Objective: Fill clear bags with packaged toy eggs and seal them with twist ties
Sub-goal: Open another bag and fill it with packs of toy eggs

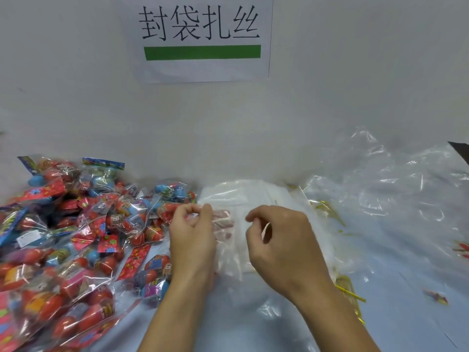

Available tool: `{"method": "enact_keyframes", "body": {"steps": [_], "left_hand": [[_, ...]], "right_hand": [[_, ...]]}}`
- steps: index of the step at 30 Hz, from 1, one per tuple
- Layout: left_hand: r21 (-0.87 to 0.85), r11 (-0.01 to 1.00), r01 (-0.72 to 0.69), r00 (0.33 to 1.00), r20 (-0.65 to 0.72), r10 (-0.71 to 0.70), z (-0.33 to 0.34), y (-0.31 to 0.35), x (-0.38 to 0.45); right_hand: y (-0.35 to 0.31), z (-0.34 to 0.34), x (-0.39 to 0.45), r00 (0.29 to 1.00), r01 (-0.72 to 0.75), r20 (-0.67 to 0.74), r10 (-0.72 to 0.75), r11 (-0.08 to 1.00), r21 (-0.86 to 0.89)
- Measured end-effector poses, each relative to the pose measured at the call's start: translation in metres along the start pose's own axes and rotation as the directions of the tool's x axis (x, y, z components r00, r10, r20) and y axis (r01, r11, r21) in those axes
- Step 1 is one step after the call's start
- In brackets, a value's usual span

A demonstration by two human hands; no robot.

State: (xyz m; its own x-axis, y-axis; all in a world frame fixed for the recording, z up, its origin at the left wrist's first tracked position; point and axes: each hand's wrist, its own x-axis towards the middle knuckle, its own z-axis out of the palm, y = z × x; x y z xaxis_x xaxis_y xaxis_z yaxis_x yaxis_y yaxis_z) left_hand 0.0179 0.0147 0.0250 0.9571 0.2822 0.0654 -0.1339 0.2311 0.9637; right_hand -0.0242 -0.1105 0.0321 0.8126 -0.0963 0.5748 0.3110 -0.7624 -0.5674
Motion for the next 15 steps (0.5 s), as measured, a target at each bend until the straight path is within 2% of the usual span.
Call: {"method": "enact_keyframes", "body": {"steps": [1, 2, 3, 5, 7, 11, 15], "left_hand": [[-0.146, 0.982, 0.119, 0.990, 0.087, -0.107, 0.003, 0.003, -0.002], [-0.230, 0.951, 0.208, 0.970, 0.172, -0.171, 0.005, 0.005, -0.005], [-0.229, 0.945, 0.233, 0.956, 0.233, -0.179, 0.006, 0.005, -0.007], [-0.131, 0.974, 0.183, 0.940, 0.313, -0.134, 0.009, 0.000, -0.012], [-0.070, 0.990, 0.121, 0.916, 0.392, -0.084, 0.010, -0.005, -0.016], [0.044, 0.998, -0.046, 0.933, 0.359, 0.027, 0.008, -0.009, -0.013], [0.161, 0.972, -0.170, 0.958, 0.257, 0.125, 0.006, -0.008, -0.011]], "right_hand": [[0.003, 0.003, 0.000, 0.996, -0.072, 0.051, 0.075, 0.996, -0.055], [0.006, 0.004, 0.000, 0.988, -0.137, 0.073, 0.139, 0.990, -0.036], [0.008, 0.004, 0.002, 0.978, -0.196, 0.080, 0.191, 0.979, 0.057], [0.010, 0.002, 0.005, 0.965, -0.261, 0.085, 0.247, 0.925, 0.278], [0.012, 0.003, 0.007, 0.958, -0.286, 0.113, 0.262, 0.866, 0.410], [0.011, 0.005, 0.007, 0.960, -0.271, 0.079, 0.267, 0.828, 0.491], [0.016, 0.002, 0.009, 0.938, -0.303, -0.026, 0.345, 0.855, 0.420]]}}
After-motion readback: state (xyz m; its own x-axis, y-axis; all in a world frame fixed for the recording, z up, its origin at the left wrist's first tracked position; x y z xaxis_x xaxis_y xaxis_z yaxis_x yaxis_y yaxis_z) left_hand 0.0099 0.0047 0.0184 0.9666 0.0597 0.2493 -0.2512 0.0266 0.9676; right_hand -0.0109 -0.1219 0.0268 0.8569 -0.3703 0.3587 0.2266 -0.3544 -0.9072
